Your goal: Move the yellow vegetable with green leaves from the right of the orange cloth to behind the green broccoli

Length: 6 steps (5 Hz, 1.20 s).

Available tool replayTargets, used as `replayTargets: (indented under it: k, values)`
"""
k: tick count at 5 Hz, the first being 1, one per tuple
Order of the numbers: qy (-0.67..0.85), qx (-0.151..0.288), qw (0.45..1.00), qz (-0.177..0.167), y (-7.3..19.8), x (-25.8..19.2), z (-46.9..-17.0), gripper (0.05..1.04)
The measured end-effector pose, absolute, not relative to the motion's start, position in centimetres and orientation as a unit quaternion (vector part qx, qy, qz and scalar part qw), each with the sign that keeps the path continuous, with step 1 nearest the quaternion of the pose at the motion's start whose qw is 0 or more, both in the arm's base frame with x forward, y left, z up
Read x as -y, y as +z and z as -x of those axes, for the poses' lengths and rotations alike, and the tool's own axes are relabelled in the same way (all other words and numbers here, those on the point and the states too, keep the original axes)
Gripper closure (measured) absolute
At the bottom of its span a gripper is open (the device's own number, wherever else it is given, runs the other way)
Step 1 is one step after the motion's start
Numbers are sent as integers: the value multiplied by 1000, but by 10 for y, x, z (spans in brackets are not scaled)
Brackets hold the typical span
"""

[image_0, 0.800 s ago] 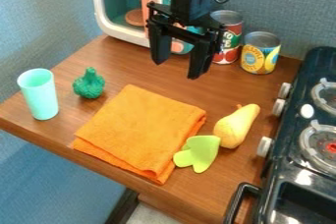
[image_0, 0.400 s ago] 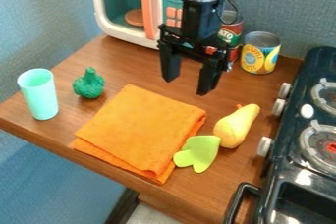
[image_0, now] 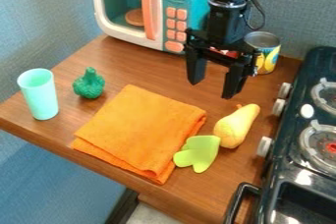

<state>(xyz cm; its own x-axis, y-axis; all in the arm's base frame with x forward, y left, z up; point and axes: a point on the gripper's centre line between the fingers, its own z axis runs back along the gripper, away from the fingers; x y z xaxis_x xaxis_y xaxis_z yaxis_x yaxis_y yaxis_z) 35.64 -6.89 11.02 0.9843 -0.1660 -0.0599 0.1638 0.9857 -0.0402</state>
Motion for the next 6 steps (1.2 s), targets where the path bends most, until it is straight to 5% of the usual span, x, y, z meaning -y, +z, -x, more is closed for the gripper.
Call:
replayTargets:
  k: [6]
  values:
    - [-72, -95, 993, 2, 50, 99, -382, 83]
